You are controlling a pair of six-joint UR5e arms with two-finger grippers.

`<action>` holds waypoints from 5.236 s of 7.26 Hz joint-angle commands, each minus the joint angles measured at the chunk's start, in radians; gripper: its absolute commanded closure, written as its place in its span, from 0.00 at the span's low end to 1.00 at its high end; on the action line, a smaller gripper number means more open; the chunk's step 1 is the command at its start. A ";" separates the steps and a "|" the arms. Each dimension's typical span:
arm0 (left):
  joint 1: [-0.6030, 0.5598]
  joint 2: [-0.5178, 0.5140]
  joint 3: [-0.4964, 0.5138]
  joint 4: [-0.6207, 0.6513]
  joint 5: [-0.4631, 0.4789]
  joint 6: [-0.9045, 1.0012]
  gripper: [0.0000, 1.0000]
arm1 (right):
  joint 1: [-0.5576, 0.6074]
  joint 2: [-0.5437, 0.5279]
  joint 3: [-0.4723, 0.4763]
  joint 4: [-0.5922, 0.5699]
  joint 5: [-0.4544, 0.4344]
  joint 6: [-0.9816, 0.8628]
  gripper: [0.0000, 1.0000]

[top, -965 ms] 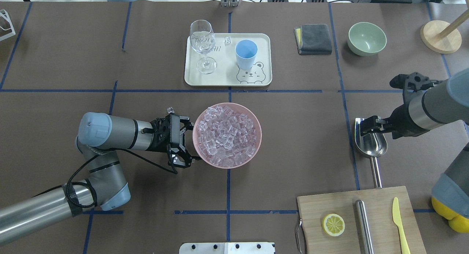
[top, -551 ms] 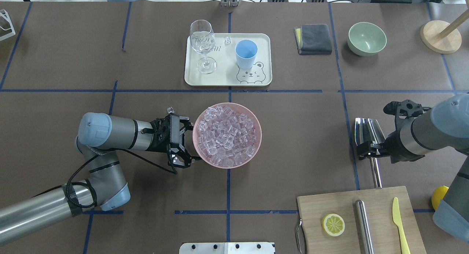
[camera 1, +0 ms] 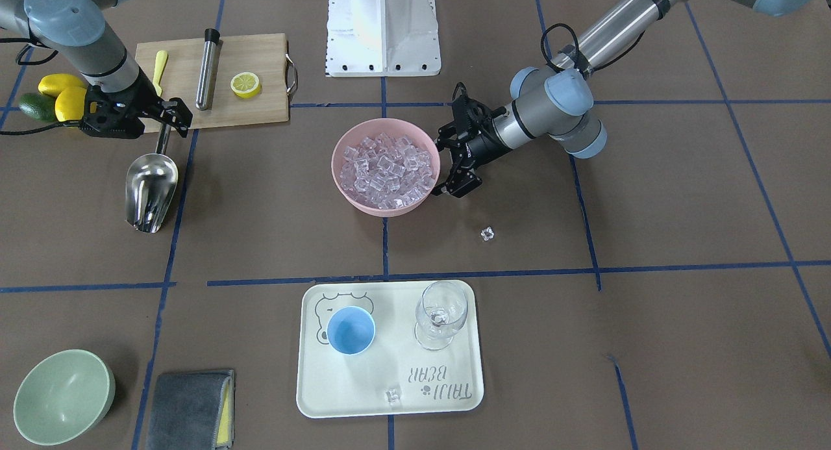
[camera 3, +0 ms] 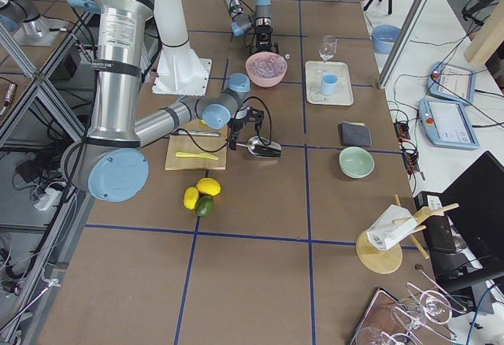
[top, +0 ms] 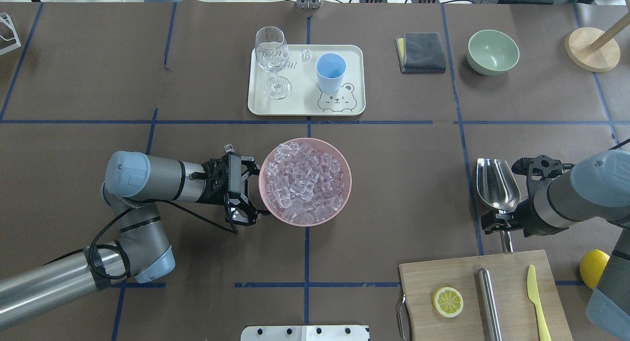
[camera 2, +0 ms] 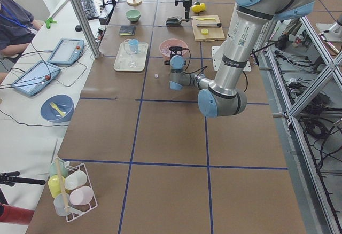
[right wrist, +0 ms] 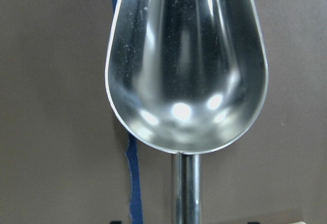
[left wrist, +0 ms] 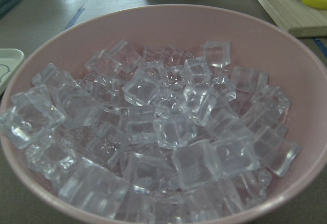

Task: Put ice in cup with scoop
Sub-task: 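Reach the right gripper to the metal scoop and grasp its handle, then lift the scoop with the right gripper and carry it to the bowl, then dig the scoop into the ice cubes with the right gripper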

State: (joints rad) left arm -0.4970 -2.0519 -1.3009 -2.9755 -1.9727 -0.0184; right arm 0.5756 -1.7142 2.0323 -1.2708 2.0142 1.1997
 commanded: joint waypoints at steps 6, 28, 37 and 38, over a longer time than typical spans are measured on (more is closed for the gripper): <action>0.000 -0.001 0.000 0.000 0.000 0.000 0.01 | -0.008 0.002 0.008 -0.002 0.001 -0.018 1.00; -0.002 0.004 0.011 -0.005 0.000 0.000 0.01 | -0.137 0.826 0.126 -1.185 -0.190 -0.943 1.00; -0.002 0.001 0.011 -0.007 0.000 0.000 0.01 | -0.155 1.070 -0.202 -1.355 -0.180 -0.953 1.00; -0.002 0.002 0.011 -0.007 0.000 0.000 0.01 | -0.155 1.071 -0.196 -1.386 -0.183 -0.954 1.00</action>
State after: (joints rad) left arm -0.4985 -2.0506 -1.2900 -2.9820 -1.9727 -0.0184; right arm 0.4212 -0.6485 1.8466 -2.6335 1.8345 0.2466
